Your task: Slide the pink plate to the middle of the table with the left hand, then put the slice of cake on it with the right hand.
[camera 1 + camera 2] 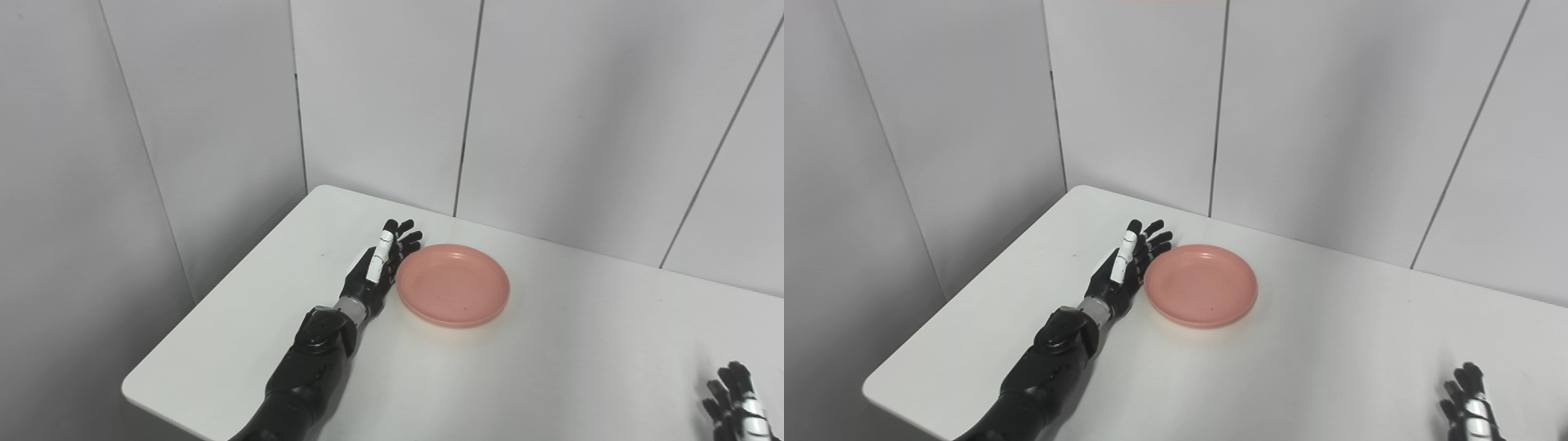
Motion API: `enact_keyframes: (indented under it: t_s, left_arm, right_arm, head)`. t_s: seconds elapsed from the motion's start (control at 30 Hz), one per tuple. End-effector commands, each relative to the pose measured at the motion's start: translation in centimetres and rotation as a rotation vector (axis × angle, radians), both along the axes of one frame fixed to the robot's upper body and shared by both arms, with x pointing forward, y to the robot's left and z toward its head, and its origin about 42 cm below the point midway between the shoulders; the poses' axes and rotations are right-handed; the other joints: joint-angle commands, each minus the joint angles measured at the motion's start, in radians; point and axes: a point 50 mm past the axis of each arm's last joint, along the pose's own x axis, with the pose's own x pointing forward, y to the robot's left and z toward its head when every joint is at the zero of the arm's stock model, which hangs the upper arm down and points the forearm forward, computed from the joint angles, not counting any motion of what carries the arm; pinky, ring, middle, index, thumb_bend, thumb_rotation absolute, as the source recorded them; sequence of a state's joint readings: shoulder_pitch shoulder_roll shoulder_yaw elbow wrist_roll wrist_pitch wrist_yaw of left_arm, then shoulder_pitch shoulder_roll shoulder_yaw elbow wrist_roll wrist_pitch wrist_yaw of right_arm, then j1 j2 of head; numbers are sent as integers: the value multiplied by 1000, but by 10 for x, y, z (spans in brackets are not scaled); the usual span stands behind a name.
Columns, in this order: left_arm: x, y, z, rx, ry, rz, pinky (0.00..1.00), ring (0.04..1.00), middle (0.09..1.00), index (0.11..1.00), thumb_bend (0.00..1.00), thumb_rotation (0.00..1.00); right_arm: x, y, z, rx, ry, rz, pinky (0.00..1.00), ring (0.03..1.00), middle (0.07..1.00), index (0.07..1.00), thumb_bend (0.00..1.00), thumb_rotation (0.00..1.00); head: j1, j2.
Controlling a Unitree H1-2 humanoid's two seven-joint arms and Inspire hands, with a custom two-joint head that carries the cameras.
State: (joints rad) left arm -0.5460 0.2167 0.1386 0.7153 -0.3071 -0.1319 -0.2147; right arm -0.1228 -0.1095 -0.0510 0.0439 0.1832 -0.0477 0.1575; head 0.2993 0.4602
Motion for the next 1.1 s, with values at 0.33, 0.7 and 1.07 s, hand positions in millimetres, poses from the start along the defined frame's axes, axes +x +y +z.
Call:
enact_keyframes:
  t_s: [0.33,0.7,1.07]
  left_arm:
    - [-2,-29,3,45,12,-121,994,971,938,952,852,1000]
    - [-12,-38,0,34,32,-180,951,956,942,955,825,1000]
    - [-13,-50,3,50,16,-257,953,950,937,942,862,1000]
  right_arm:
    - [-12,30,-3,3,21,-11,1000,998,999,1000,462,911]
    - [-9,58,-5,14,28,-52,954,947,968,972,513,821]
    - [-4,73,0,-16,19,-31,972,972,980,990,524,891]
  head:
    - [-133,34]
    - [-333,89]
    - [-405,126]
